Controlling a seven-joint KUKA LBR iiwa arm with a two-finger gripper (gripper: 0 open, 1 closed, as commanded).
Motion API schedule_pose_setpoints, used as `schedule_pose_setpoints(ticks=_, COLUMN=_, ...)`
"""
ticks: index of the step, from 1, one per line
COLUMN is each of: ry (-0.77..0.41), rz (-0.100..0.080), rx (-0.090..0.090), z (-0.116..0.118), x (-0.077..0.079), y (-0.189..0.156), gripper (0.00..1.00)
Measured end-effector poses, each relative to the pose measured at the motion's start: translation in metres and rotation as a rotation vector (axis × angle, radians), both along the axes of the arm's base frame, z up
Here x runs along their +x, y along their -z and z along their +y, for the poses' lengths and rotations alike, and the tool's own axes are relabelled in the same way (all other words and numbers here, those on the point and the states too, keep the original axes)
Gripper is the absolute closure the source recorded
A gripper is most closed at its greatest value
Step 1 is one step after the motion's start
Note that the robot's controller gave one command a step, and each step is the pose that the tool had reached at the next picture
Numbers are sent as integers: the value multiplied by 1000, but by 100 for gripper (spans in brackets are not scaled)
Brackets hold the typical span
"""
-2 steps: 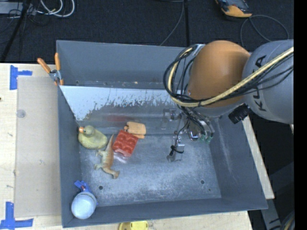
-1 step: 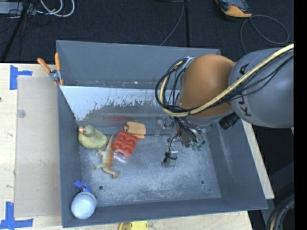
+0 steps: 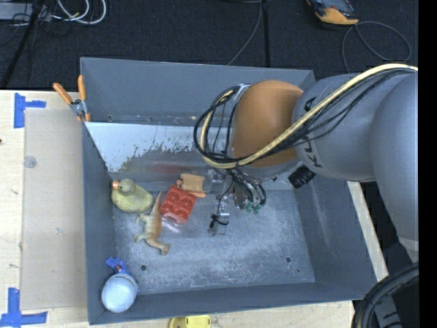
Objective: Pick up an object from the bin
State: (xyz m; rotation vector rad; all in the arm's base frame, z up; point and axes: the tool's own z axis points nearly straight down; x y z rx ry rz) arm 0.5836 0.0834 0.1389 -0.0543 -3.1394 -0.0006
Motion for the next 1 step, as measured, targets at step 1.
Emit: schedule_pose_setpoints(ticks=1, ry=25, rz=-5, rx=2, z=2, x=12, y=45, gripper=0)
